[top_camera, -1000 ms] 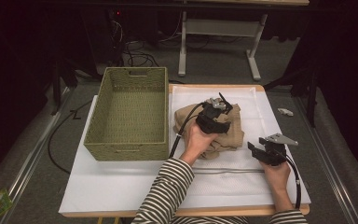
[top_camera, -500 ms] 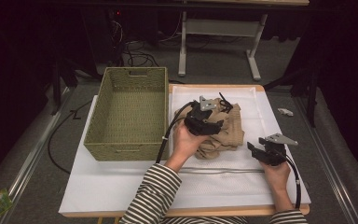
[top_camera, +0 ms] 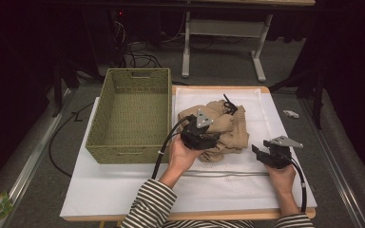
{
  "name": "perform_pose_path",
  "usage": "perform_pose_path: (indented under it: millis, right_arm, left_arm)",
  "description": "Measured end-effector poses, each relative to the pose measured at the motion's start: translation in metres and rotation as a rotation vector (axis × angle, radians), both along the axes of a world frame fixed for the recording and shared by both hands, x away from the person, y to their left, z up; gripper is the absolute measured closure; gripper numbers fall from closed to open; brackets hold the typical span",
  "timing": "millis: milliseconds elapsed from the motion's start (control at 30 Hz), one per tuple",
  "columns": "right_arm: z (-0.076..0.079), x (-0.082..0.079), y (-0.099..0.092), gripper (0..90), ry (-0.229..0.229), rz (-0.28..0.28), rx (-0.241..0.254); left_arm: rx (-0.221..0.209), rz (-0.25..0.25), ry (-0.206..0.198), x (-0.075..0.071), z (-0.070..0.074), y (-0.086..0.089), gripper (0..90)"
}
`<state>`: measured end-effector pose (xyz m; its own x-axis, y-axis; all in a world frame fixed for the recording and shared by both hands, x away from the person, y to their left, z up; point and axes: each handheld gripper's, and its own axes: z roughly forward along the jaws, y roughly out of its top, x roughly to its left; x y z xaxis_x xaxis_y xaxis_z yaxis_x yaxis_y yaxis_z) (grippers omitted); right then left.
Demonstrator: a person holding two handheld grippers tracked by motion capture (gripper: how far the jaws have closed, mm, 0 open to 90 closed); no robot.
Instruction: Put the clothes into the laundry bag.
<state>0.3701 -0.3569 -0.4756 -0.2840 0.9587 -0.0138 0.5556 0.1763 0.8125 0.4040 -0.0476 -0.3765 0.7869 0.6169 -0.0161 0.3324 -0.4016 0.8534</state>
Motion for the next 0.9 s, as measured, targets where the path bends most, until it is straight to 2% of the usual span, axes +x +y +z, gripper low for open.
perform_pose_path:
  millis: [100, 200, 333, 433, 500, 567, 733, 900]
  right_arm:
    - [0.000, 0.000, 0.000, 43.6, 0.001, 0.002, -0.008]
    - [0.000, 0.000, 0.000, 43.6, 0.000, -0.001, -0.006]
    - [0.000, 0.001, 0.000, 43.6, -0.006, 0.008, -0.016]
    - [0.000, 0.000, 0.000, 43.6, -0.002, 0.002, -0.011]
    - [0.000, 0.001, 0.000, 43.6, -0.004, 0.005, -0.015]
    - [0.000, 0.001, 0.001, 43.6, -0.001, 0.003, -0.014]
    - [-0.001, 0.001, 0.001, 43.6, -0.003, 0.007, -0.020]
    - [-0.001, 0.001, 0.002, 43.9, 0.002, 0.002, -0.022]
  left_arm:
    - [-0.018, -0.006, -0.002, -0.004, -0.003, 0.006, 42.8]
    - [-0.035, -0.019, 0.019, -0.009, -0.008, 0.013, 42.1]
    - [-0.023, -0.021, 0.043, -0.019, -0.020, 0.018, 39.2]
    - [0.001, -0.025, 0.043, -0.026, -0.031, 0.022, 39.1]
    - [0.000, -0.033, 0.055, -0.030, -0.038, 0.025, 39.7]
    - [0.011, -0.027, 0.062, -0.033, -0.045, 0.027, 39.7]
    - [0.004, -0.003, 0.098, -0.040, -0.065, 0.036, 39.0]
    - [0.028, 0.011, 0.103, -0.042, -0.081, 0.040, 38.9]
